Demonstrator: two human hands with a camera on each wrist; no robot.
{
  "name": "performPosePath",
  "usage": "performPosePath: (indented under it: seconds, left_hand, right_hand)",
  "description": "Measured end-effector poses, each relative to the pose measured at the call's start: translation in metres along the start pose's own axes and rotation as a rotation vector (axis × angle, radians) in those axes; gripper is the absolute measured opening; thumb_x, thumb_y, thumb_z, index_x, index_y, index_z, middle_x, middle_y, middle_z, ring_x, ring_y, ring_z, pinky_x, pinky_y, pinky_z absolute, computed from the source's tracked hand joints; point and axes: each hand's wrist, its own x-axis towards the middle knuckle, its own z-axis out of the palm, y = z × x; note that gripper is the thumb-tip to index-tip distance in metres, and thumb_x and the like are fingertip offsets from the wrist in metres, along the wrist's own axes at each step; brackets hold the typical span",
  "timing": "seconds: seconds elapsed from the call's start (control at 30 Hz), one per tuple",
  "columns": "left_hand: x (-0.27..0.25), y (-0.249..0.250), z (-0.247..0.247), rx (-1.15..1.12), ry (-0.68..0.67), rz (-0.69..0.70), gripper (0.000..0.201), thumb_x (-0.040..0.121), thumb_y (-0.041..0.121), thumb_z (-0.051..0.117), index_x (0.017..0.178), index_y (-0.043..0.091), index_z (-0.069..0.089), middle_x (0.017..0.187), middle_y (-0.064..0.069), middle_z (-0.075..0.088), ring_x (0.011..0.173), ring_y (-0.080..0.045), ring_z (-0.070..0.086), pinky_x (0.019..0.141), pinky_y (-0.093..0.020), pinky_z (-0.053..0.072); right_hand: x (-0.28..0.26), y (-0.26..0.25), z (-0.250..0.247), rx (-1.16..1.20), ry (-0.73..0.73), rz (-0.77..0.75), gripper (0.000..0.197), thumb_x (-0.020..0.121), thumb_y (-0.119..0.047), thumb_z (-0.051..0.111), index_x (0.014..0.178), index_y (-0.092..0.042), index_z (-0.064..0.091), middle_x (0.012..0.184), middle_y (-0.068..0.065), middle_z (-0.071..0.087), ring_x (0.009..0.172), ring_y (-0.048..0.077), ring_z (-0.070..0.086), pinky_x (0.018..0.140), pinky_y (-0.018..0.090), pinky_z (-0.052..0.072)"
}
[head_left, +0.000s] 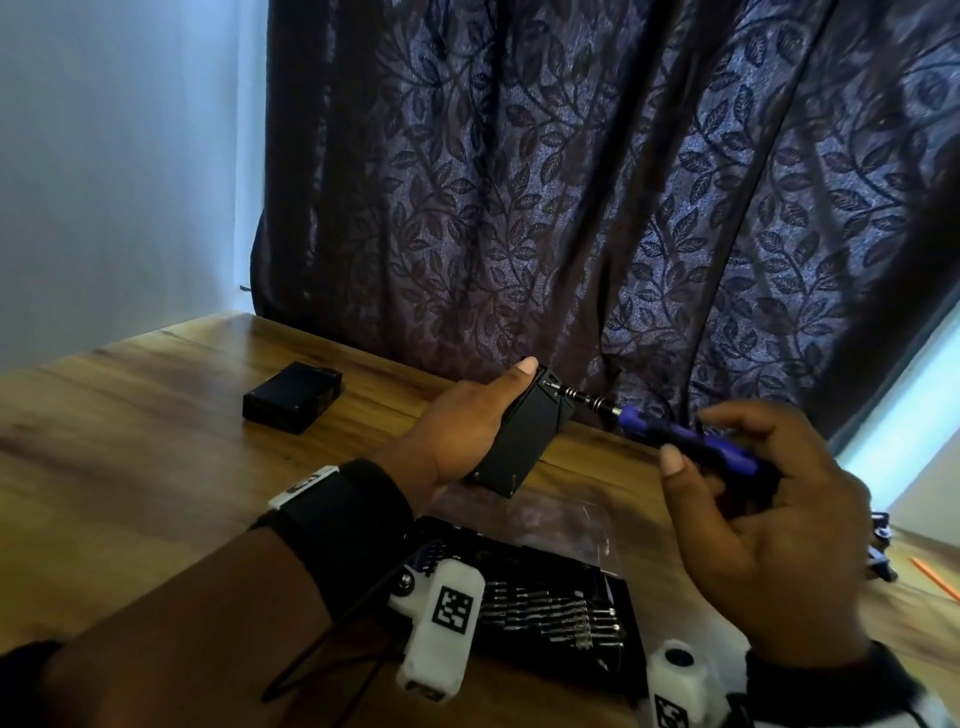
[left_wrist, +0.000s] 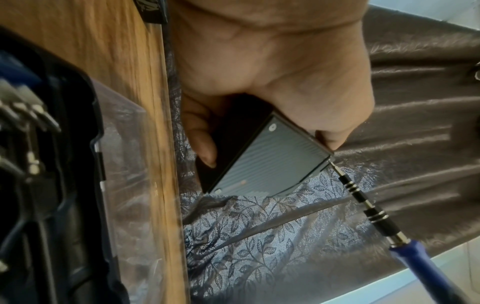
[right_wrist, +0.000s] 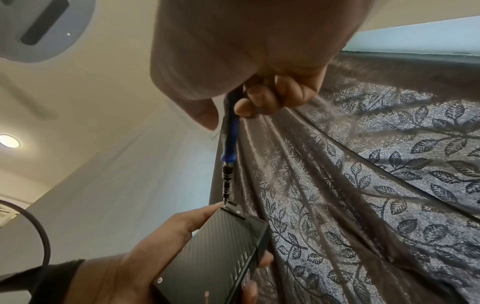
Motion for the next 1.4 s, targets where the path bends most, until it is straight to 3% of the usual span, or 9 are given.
performPosePath:
  seconds: [0.13, 0.33, 0.53, 0.63, 0.73, 0.93, 1.1, 1.23, 1.4]
  left_hand:
    - [0.000, -0.003, -0.001, 0.004, 0.018, 0.000, 0.078, 0.083, 0.081, 0.055, 0.102, 0.009, 0.079, 0.097, -0.015, 0.079, 0.095, -0.035, 0.075, 0.098, -0.057, 0.056]
    - [0.000, -0.003, -0.001, 0.027, 0.038, -0.007, 0.075, 0.089, 0.075, 0.053, 0.099, 0.005, 0.078, 0.094, -0.016, 0.078, 0.094, -0.036, 0.074, 0.086, -0.046, 0.058]
    - [0.000, -0.007, -0.001, 0.028, 0.018, 0.025, 0.089, 0.083, 0.083, 0.054, 0.104, -0.001, 0.073, 0.100, -0.022, 0.075, 0.096, -0.039, 0.072, 0.092, -0.053, 0.057]
    - [-0.001, -0.005, 0.001, 0.056, 0.027, 0.042, 0.123, 0.054, 0.103, 0.052, 0.104, -0.008, 0.067, 0.102, -0.031, 0.069, 0.096, -0.046, 0.069, 0.092, -0.058, 0.055]
    - [0.001, -0.004, -0.001, 0.054, 0.043, 0.055, 0.135, 0.038, 0.109, 0.049, 0.103, -0.009, 0.066, 0.101, -0.031, 0.069, 0.097, -0.047, 0.068, 0.095, -0.061, 0.052]
    - [0.002, -0.001, -0.004, 0.055, 0.049, 0.048, 0.134, 0.038, 0.107, 0.052, 0.103, -0.010, 0.066, 0.105, -0.034, 0.067, 0.099, -0.046, 0.068, 0.096, -0.061, 0.051]
    - [0.000, 0.000, -0.005, 0.040, 0.060, 0.063, 0.097, 0.074, 0.088, 0.053, 0.103, -0.003, 0.073, 0.098, -0.022, 0.075, 0.095, -0.040, 0.073, 0.098, -0.060, 0.054]
    - [-0.001, 0.003, -0.007, 0.038, 0.060, 0.056, 0.105, 0.065, 0.092, 0.052, 0.104, -0.004, 0.072, 0.099, -0.024, 0.075, 0.094, -0.041, 0.073, 0.096, -0.061, 0.054]
    - [-0.001, 0.003, -0.005, 0.040, 0.070, 0.062, 0.113, 0.058, 0.094, 0.051, 0.108, -0.006, 0.070, 0.102, -0.027, 0.073, 0.095, -0.042, 0.072, 0.095, -0.062, 0.054]
  right_hand:
    - [-0.001, 0.000, 0.000, -0.064, -0.009, -0.023, 0.012, 0.086, -0.026, 0.072, 0.091, -0.024, 0.062, 0.060, -0.021, 0.052, 0.067, 0.001, 0.060, 0.052, 0.000, 0.034]
    - [-0.003, 0.003, 0.005, -0.130, 0.018, -0.030, 0.017, 0.088, -0.034, 0.070, 0.084, -0.017, 0.070, 0.056, -0.010, 0.056, 0.046, 0.010, 0.050, 0.051, 0.009, 0.037]
    - [0.000, 0.009, 0.006, -0.167, 0.029, 0.025, 0.037, 0.097, -0.047, 0.057, 0.072, -0.021, 0.067, 0.054, -0.010, 0.053, 0.046, 0.012, 0.050, 0.050, 0.025, 0.037]
    - [-0.001, 0.010, 0.004, -0.070, -0.006, 0.040, 0.019, 0.093, -0.044, 0.063, 0.088, -0.026, 0.067, 0.064, -0.015, 0.060, 0.065, 0.007, 0.061, 0.050, 0.015, 0.039]
    - [-0.002, 0.009, 0.005, -0.028, -0.046, 0.038, 0.017, 0.084, -0.031, 0.071, 0.095, -0.023, 0.062, 0.060, -0.016, 0.054, 0.057, -0.003, 0.057, 0.049, 0.002, 0.034]
    - [-0.002, 0.010, 0.007, -0.114, -0.036, 0.035, 0.019, 0.090, -0.042, 0.065, 0.084, -0.025, 0.062, 0.055, -0.015, 0.053, 0.062, 0.007, 0.060, 0.048, 0.014, 0.038]
    - [-0.002, 0.015, 0.008, -0.175, -0.050, 0.073, 0.041, 0.095, -0.055, 0.051, 0.070, -0.024, 0.060, 0.050, -0.007, 0.049, 0.070, 0.014, 0.058, 0.052, 0.019, 0.036]
    - [-0.001, 0.017, 0.010, -0.185, -0.060, 0.087, 0.050, 0.098, -0.058, 0.047, 0.064, -0.023, 0.056, 0.047, -0.005, 0.044, 0.066, 0.013, 0.056, 0.050, 0.017, 0.033]
    - [-0.002, 0.010, 0.008, -0.045, -0.063, 0.050, 0.017, 0.094, -0.043, 0.061, 0.101, -0.027, 0.066, 0.063, -0.010, 0.061, 0.058, 0.003, 0.059, 0.048, 0.007, 0.035]
